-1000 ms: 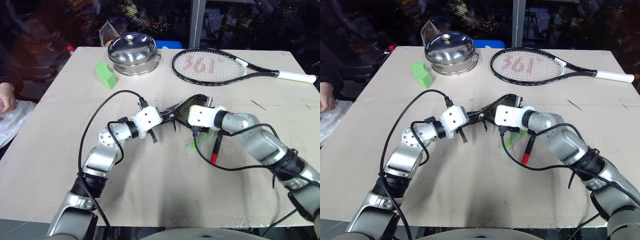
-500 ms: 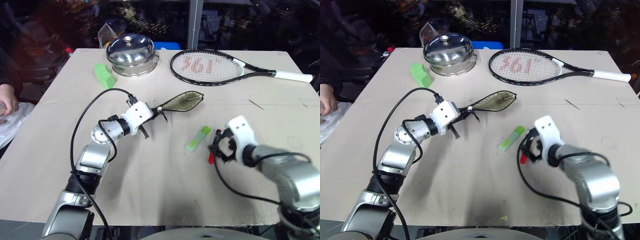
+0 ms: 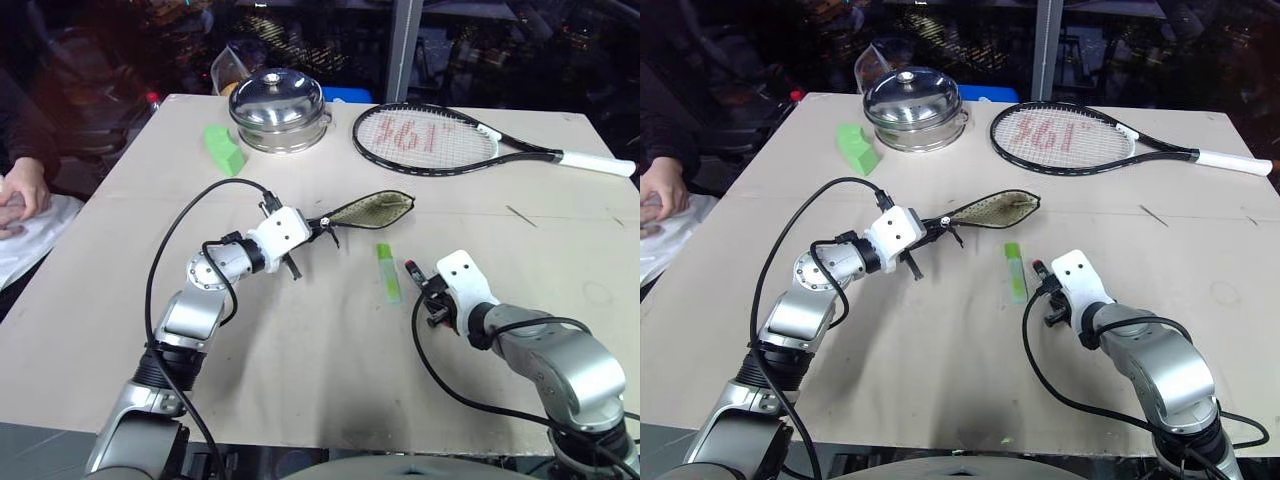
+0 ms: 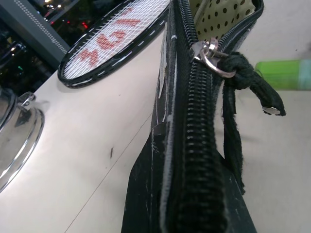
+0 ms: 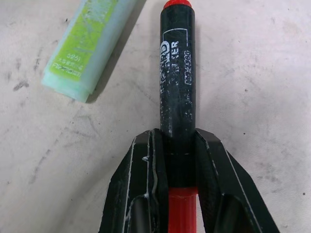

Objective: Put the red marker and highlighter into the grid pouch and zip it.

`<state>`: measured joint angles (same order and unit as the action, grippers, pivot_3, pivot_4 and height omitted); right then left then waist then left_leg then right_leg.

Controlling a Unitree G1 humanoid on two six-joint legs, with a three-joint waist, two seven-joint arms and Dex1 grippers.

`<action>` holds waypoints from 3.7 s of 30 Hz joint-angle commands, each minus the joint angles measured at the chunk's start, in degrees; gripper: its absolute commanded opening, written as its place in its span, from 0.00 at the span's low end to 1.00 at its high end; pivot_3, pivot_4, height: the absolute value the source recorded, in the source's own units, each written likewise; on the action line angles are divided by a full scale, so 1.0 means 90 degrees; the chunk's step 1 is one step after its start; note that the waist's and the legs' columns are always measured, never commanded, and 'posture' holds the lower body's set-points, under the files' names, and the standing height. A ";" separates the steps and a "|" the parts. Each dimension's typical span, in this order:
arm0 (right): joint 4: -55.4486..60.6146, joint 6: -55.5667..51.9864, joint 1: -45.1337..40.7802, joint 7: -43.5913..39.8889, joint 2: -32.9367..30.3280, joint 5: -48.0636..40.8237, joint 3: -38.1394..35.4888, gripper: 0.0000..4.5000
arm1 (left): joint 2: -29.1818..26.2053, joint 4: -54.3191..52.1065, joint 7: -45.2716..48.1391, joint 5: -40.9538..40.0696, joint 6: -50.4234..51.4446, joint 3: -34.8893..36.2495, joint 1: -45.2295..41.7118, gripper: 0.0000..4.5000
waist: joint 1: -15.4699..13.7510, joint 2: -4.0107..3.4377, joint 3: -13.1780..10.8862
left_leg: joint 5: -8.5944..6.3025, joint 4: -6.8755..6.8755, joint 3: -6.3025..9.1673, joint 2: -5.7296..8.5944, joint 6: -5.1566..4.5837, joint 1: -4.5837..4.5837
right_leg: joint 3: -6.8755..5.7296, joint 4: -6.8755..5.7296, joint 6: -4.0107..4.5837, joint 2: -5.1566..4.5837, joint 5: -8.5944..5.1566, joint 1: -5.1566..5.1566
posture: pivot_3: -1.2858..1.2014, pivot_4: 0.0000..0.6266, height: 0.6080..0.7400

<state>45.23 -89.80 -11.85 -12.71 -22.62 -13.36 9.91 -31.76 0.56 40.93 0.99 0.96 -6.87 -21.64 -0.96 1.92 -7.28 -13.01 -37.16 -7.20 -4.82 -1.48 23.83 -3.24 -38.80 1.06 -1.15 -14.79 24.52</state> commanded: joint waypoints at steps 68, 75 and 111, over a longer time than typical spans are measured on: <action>-0.2688 0.1179 -0.2096 -0.1081 -0.0052 0.0756 0.1976 0.24 | -0.0114 -0.0117 -0.1068 0.0737 0.0125 0.0323 -0.0112 0.00 | 0.0162 -0.0030 -0.0067 | -0.0023 -0.0026 0.0000 0.0048 -0.0040 -0.0005 | -0.0003 -0.0038 -0.0013 -0.0055 -0.0006 -0.0008 | 0.52 0.24 1.00; -0.1550 0.2719 -0.2476 -0.2046 -0.1846 0.0620 0.1856 0.18 | -0.0117 -0.0147 -0.0549 0.0463 -0.0128 0.0199 -0.0051 0.00 | -0.0045 -0.0033 -0.0076 | -0.0029 -0.0037 0.0035 0.0081 -0.0067 0.0012 | -0.0052 -0.0002 -0.0023 -0.0100 -0.0011 -0.0038 | 0.52 0.24 1.00; -0.1091 0.0429 -0.2921 -0.4895 -0.1382 -0.2098 -0.1434 0.75 | 0.0721 -0.0469 0.0228 -0.0456 0.0677 -0.0166 -0.0609 0.00 | 0.0116 -0.0046 -0.0107 | -0.0028 -0.0029 0.0058 0.0062 -0.0063 0.0006 | -0.0067 -0.0012 -0.0018 -0.0083 -0.0012 -0.0044 | 0.52 0.24 1.00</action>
<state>29.98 -80.77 -40.56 -58.57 -36.46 -28.44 -1.69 -25.43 -1.53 43.24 -1.01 5.95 -10.19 -25.19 0.08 1.51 -8.25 -13.26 -37.42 -6.62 -4.27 -2.04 23.84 -3.87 -38.90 0.91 -1.88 -14.90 24.05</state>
